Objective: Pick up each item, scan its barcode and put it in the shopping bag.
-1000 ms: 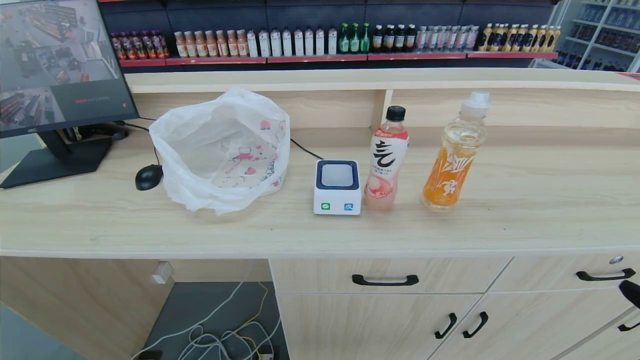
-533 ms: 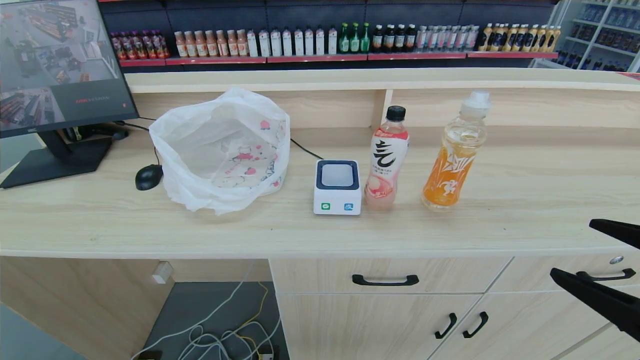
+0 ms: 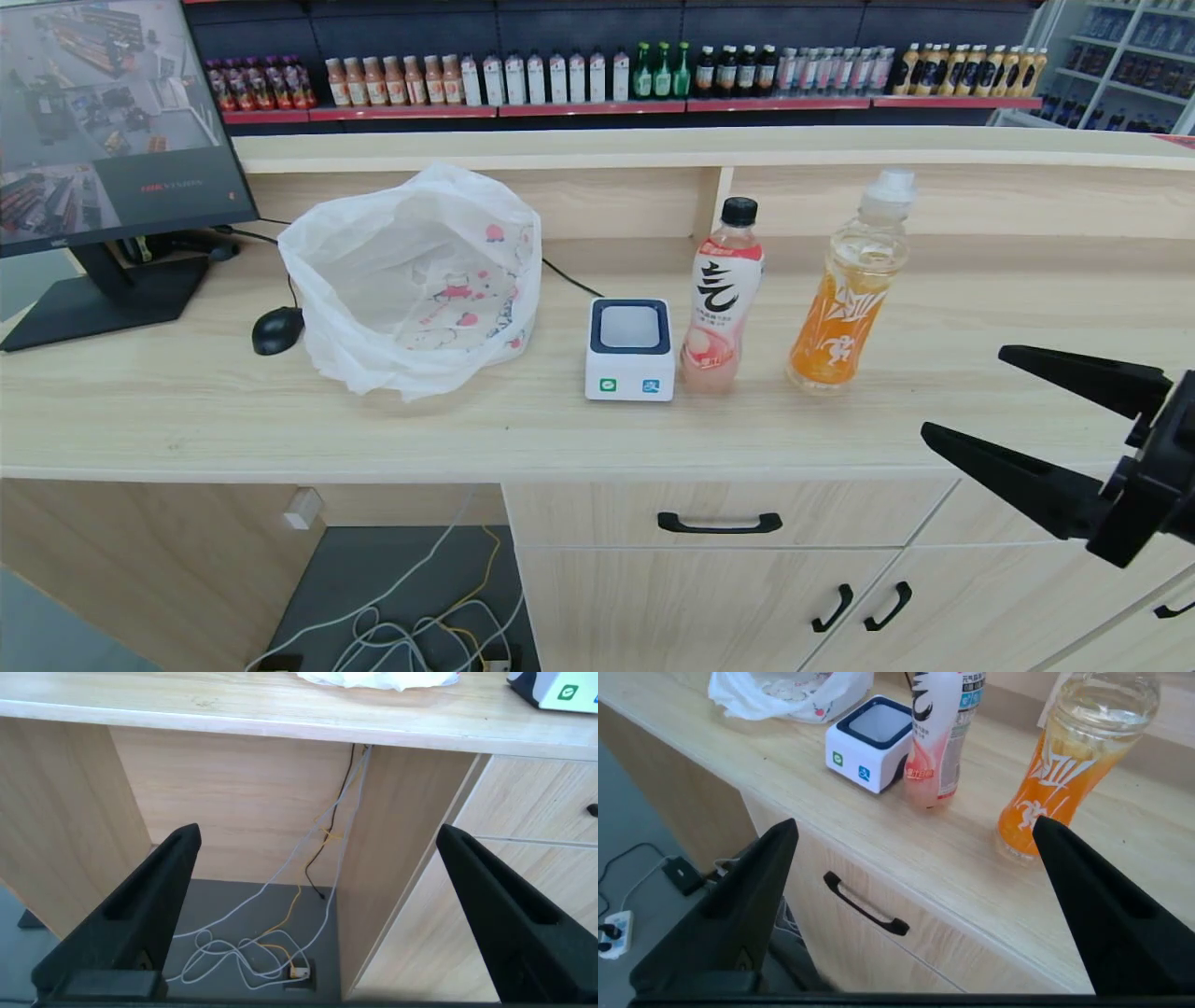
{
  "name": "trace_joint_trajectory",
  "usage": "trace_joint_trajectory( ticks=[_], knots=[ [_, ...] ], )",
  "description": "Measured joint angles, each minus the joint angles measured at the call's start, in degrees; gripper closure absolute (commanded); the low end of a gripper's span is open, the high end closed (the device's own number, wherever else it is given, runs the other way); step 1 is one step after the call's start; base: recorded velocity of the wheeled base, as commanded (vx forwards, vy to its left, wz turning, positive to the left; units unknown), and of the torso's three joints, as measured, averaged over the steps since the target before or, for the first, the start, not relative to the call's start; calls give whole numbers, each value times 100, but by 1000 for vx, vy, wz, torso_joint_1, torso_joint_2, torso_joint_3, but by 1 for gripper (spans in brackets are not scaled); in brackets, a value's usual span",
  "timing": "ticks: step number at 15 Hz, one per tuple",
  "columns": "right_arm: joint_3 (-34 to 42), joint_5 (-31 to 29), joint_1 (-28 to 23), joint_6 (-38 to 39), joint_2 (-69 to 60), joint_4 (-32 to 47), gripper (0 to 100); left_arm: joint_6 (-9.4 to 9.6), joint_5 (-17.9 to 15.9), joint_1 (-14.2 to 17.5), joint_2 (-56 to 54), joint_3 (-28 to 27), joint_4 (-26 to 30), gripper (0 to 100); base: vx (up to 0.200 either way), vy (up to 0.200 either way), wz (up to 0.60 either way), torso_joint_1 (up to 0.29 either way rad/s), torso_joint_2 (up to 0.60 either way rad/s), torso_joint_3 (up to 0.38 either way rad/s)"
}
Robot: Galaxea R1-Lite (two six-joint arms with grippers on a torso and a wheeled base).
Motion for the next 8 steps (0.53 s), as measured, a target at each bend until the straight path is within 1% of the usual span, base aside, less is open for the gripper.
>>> trace_joint_trajectory(
  ticks=[4, 6, 8],
  knots=[
    [-6, -59, 113, 5, 488, -321, 0, 2, 0, 0, 0, 0, 0, 0, 0, 0, 0, 0, 0, 0],
    [-6, -241, 234, 38, 739, -607, 0, 2, 0, 0, 0, 0, 0, 0, 0, 0, 0, 0, 0, 0],
    [-39, -567, 417, 139, 1080, -1122, 0, 2, 0, 0, 0, 0, 0, 0, 0, 0, 0, 0, 0, 0]
  ],
)
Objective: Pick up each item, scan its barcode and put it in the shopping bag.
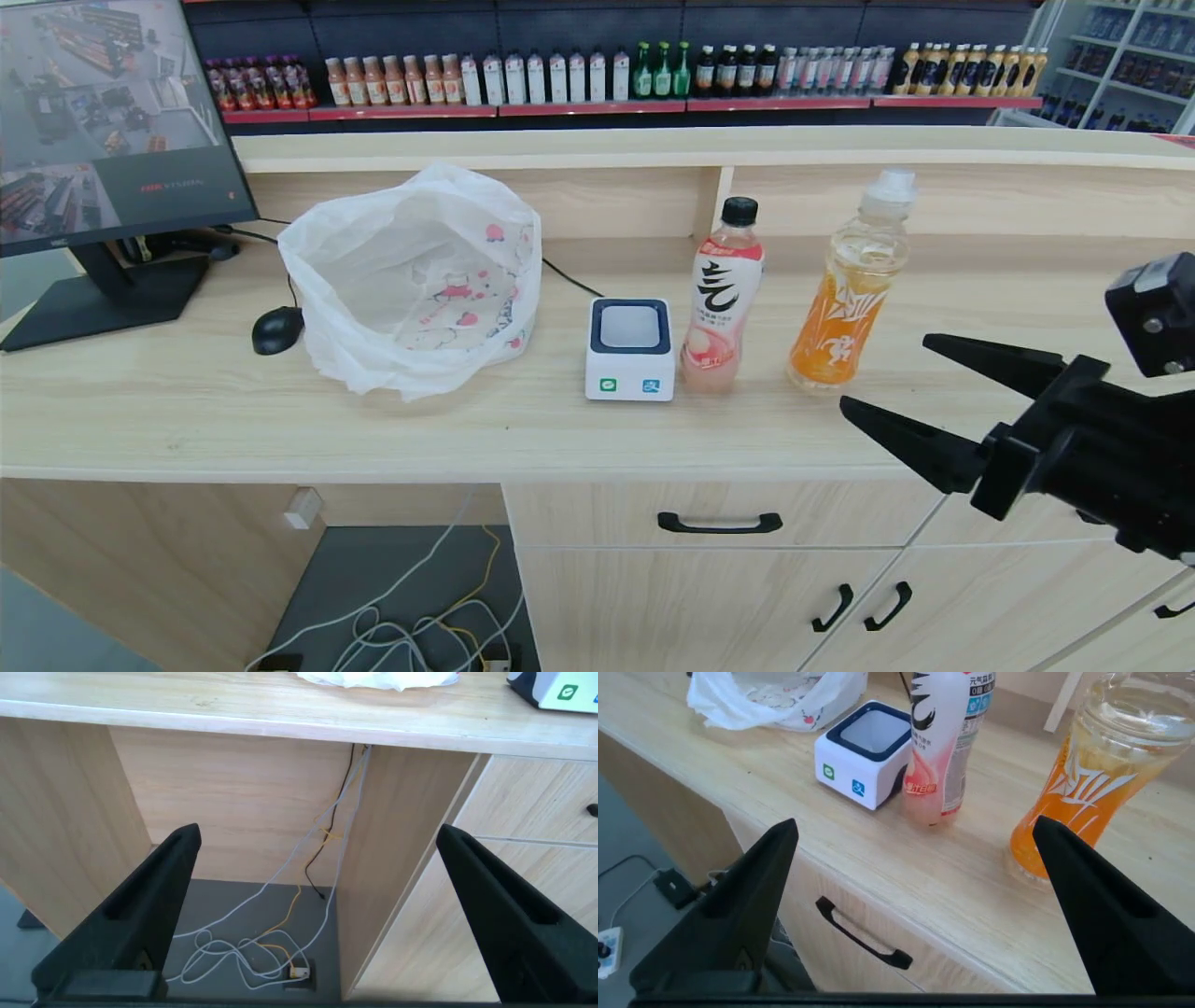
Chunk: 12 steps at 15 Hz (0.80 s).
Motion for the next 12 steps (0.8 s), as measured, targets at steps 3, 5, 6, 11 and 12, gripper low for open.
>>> trace_joint_trajectory(
  ticks=[3, 5, 6, 11, 12],
  knots=[
    [-196, -553, 407, 414, 505, -461, 0, 0, 0, 0, 0, 0, 0, 0, 0, 0, 0, 0, 0, 0],
    [-345, -806, 613, 523, 805, -633, 0, 0, 0, 0, 0, 0, 0, 0, 0, 0, 0, 0, 0, 0],
    [-406, -926, 656, 527, 964, -775, 0, 0, 0, 0, 0, 0, 0, 0, 0, 0, 0, 0, 0, 0],
    [-883, -1341, 729, 532, 2041, -1887, 0, -2, -2, -2, 0, 0, 0, 0, 0, 0, 0, 0, 0, 0],
    [-1023, -1368, 741, 529, 2247, -2024, 0, 0, 0, -2, 0, 0, 0, 0, 0, 0, 0, 0, 0, 0]
  ],
)
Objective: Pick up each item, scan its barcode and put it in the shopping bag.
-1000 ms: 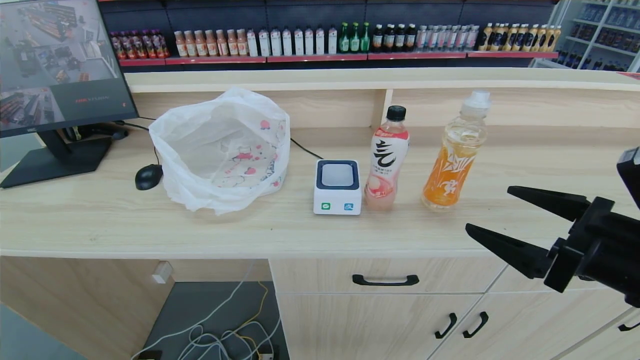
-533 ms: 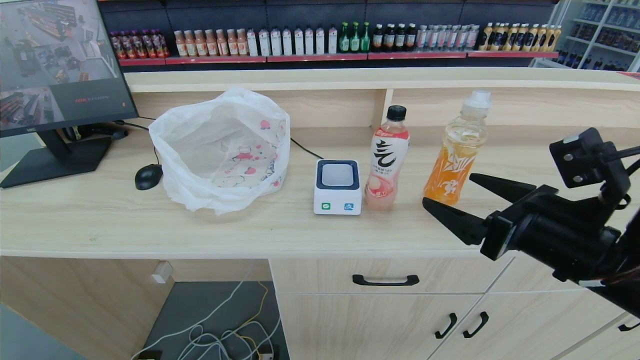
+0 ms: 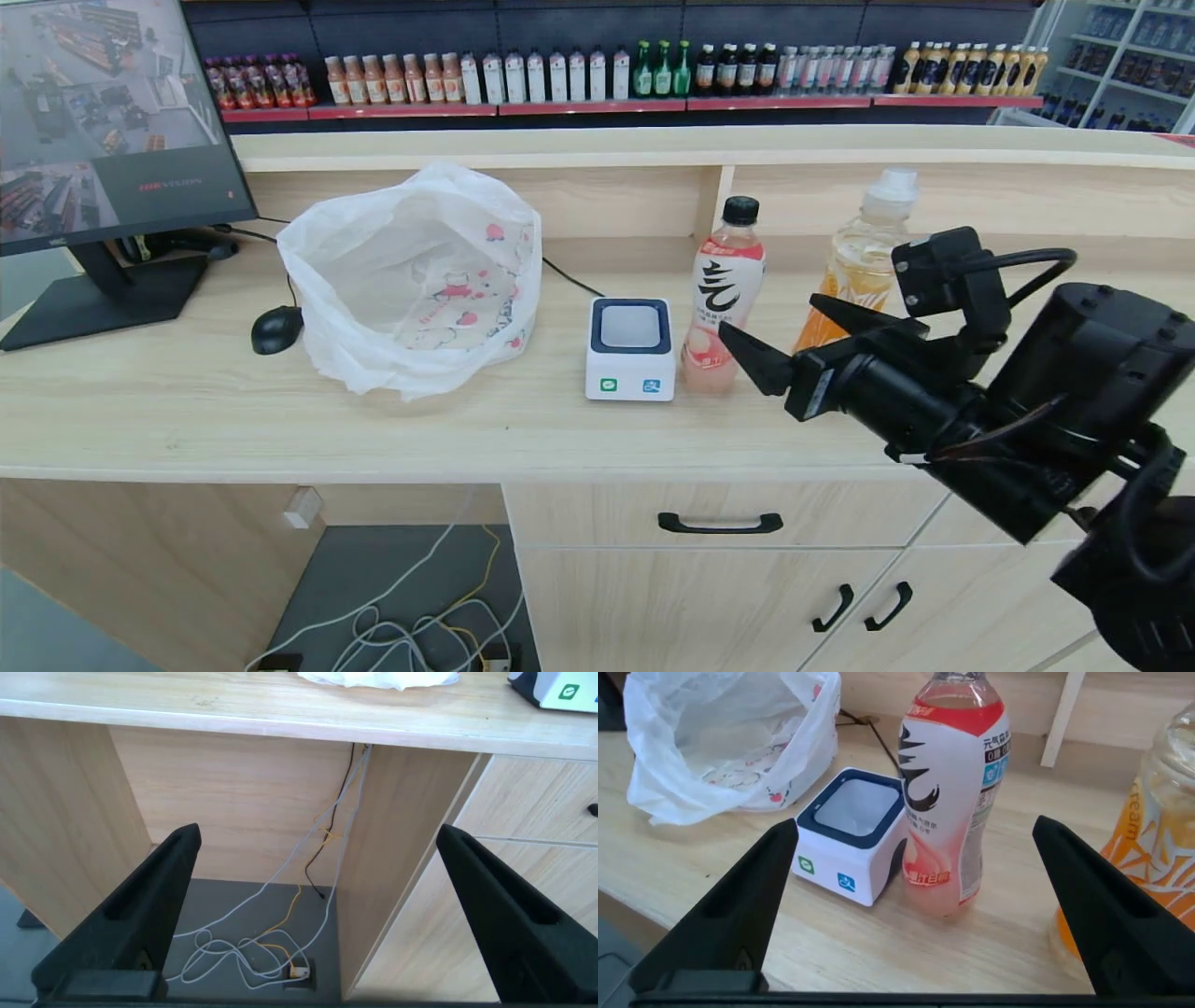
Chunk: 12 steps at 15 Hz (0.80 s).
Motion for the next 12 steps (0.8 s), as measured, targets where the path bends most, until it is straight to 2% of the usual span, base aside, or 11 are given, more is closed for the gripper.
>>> trace_joint_trajectory(
  ticks=[6, 12],
  knots=[
    [-797, -618, 135, -2, 797, -96, 0, 0, 0, 5, 0, 0, 0, 0, 0, 0, 0, 0, 0, 0],
    [-937, -1070, 135, 60, 1128, -143, 0, 0, 0, 2, 0, 0, 0, 0, 0, 0, 0, 0, 0, 0]
  ],
)
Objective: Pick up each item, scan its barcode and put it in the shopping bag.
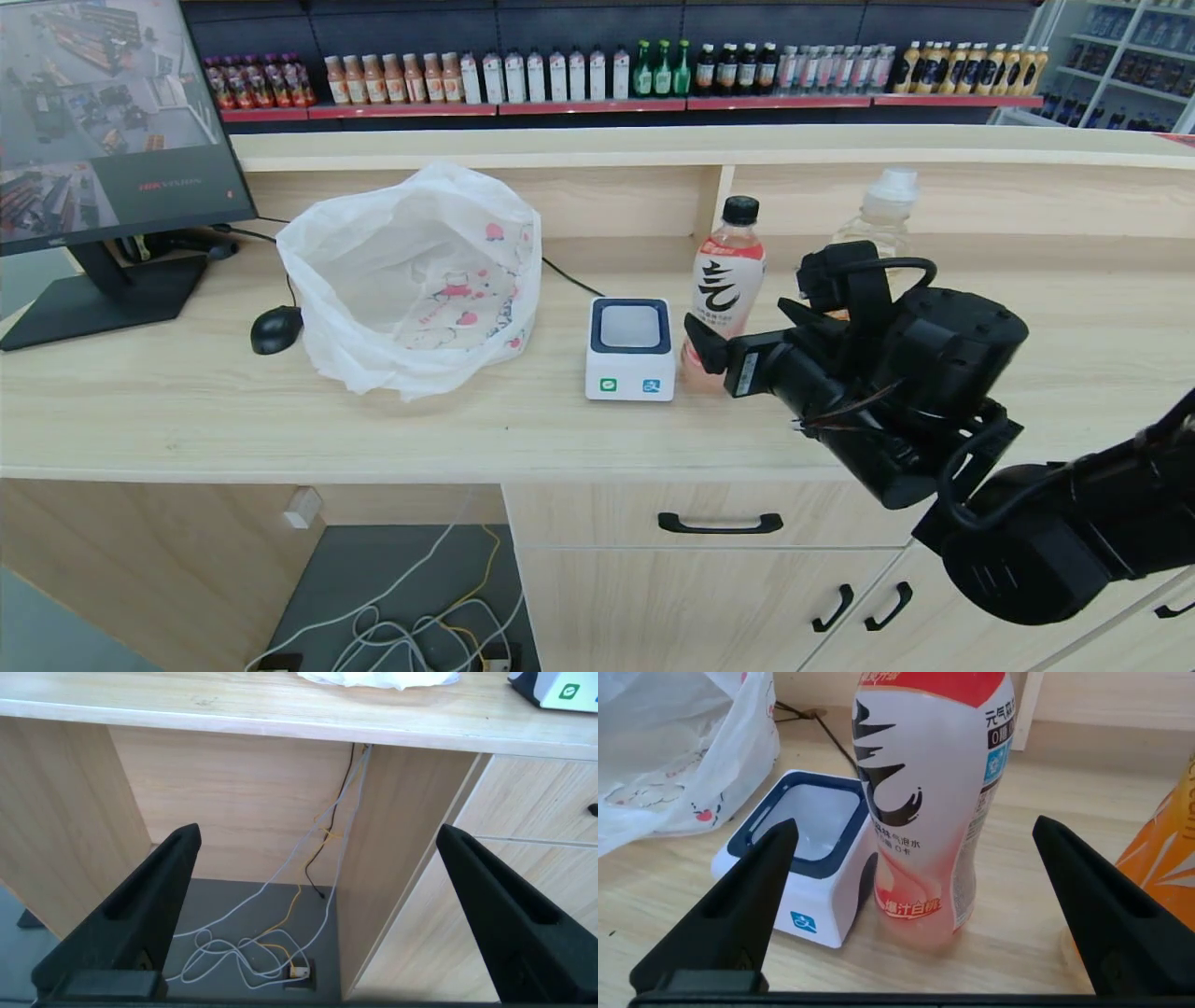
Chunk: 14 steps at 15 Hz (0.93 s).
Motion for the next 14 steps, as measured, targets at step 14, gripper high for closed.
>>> trace_joint_trajectory(
  ticks=[14],
  knots=[
    [-926, -343, -122, -27, 866, -273, 0, 0, 0, 0, 0, 0, 0, 0, 0, 0, 0, 0, 0, 0]
  ],
)
